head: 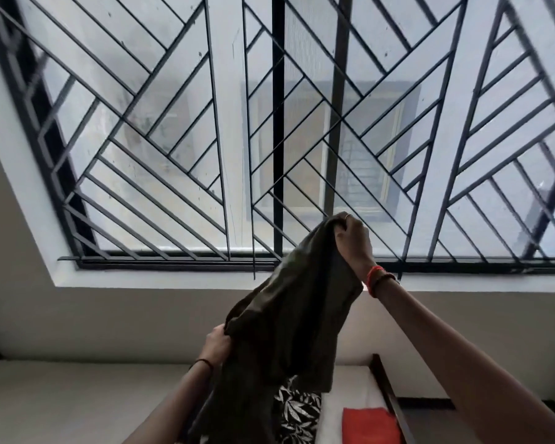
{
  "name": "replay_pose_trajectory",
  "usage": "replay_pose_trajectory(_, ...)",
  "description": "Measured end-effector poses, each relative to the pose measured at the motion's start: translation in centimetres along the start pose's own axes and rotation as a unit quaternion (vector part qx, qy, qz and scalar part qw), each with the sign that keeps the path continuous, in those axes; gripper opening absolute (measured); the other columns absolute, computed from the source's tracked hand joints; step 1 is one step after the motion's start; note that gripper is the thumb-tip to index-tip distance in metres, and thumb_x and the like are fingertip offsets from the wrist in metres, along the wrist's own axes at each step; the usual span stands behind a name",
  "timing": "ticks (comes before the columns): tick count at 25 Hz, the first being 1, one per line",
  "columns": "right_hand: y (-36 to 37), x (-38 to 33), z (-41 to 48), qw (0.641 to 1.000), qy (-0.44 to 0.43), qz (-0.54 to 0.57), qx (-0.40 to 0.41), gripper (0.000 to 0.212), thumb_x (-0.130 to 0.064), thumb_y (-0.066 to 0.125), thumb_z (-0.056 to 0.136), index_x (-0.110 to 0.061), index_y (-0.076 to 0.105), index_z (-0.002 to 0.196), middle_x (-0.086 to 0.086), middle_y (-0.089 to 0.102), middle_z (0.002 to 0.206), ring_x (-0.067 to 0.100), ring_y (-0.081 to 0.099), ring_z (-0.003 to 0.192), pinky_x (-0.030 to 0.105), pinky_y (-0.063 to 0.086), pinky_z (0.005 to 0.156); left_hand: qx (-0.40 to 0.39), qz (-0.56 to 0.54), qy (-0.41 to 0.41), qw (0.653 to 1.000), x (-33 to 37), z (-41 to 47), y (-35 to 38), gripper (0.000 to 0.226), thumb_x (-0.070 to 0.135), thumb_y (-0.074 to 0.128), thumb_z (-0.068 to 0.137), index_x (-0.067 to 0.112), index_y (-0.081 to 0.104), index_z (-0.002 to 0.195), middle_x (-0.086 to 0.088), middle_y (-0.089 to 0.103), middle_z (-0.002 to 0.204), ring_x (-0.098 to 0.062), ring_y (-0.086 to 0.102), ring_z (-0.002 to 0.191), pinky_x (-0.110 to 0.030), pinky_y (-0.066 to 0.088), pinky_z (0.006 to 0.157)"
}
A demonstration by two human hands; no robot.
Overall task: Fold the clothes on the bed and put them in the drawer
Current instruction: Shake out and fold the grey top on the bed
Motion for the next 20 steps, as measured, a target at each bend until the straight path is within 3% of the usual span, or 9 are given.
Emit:
replay_pose_trajectory(4,0.8,1.1,-2.5,0.991,0.045,-0.097,-0.083,0.023,-0.012,0.052,0.088,-0.006,0.067,0.103,0.024,0.066,0.109,0.038,0.061,0.105,0.036,0.047,0.083,-0.018,-0.088,0.069,0.994,6.7,-0.9,-2.1,0.030,0.004,0.041,0.090,0.015,0.059,0.069,-0.011,0.064,0.087,-0.021,0.057,0.084,-0.030,0.043,0.072)
replay_pose_trajectory(7,1.8,1.2,-4.7,0.982,0.032,-0.116,-0.143,0.023,-0.010,0.055,0.088,-0.005,0.066,0.107,0.020,0.067,0.109,0.033,0.062,0.106,0.029,0.046,0.083,-0.062,-0.099,0.062,0.991,11.1,-1.5,-2.5,0.027,0.009,0.039,0.095,0.007,0.061,0.080,-0.013,0.062,0.085,-0.022,0.056,0.080,-0.028,0.043,0.069)
replay_pose_trajectory(10,4.2,-1.1,-7.9,0.940,-0.032,-0.044,-0.338,0.050,-0.015,0.069,0.085,-0.012,0.051,0.132,0.006,0.055,0.125,0.017,0.051,0.119,0.023,0.040,0.097,-0.122,-0.042,0.110,0.986,14.7,-2.3,-2.3,0.025,0.013,0.044,0.095,0.005,0.065,0.083,-0.010,0.063,0.085,-0.018,0.057,0.076,-0.028,0.045,0.072)
replay_pose_trajectory(12,5.3,-2.6,-9.9,0.907,-0.028,0.056,-0.416,0.057,-0.017,0.070,0.085,-0.016,0.046,0.136,0.009,0.053,0.130,0.017,0.051,0.118,0.021,0.042,0.096,-0.160,0.025,0.185,0.969,16.9,-3.0,-1.9,0.021,0.016,0.051,0.094,0.006,0.069,0.099,-0.006,0.065,0.092,-0.015,0.059,0.083,-0.021,0.047,0.072)
replay_pose_trajectory(14,6.1,-3.0,-11.0,0.877,0.000,0.122,-0.464,0.052,-0.011,0.070,0.085,-0.016,0.048,0.131,0.011,0.061,0.117,0.018,0.060,0.104,0.022,0.049,0.088,-0.185,0.095,0.245,0.947,18.2,-3.6,-1.2,0.023,0.031,0.056,0.092,0.014,0.070,0.098,-0.002,0.066,0.087,-0.009,0.059,0.078,-0.018,0.046,0.068)
replay_pose_trajectory(17,6.2,-2.1,-11.0,0.883,-0.017,0.046,-0.467,0.037,-0.004,0.071,0.081,-0.007,0.058,0.116,0.006,0.059,0.090,0.014,0.054,0.081,0.027,0.047,0.074,-0.196,0.177,0.252,0.931,18.5,-4.1,-0.7,0.049,0.061,0.053,0.076,0.013,0.064,0.069,0.003,0.055,0.061,-0.007,0.046,0.052,-0.023,0.036,0.051)
replay_pose_trajectory(20,5.6,-1.9,-10.7,0.893,-0.039,0.003,-0.449,0.003,-0.005,0.067,0.083,-0.006,0.065,0.084,-0.002,0.050,0.065,0.003,0.044,0.058,0.016,0.037,0.055,-0.255,0.170,0.246,0.919,18.4,-4.4,-0.1,0.036,0.043,0.057,0.085,0.015,0.053,0.063,0.007,0.035,0.052,-0.003,0.029,0.044,-0.019,0.025,0.044)
Point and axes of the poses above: each hand's wrist, its own z-axis towards the middle knuckle, its own y-axis out of the palm, x = y × z, the point moved 6 cm from there along z, towards the middle knuckle
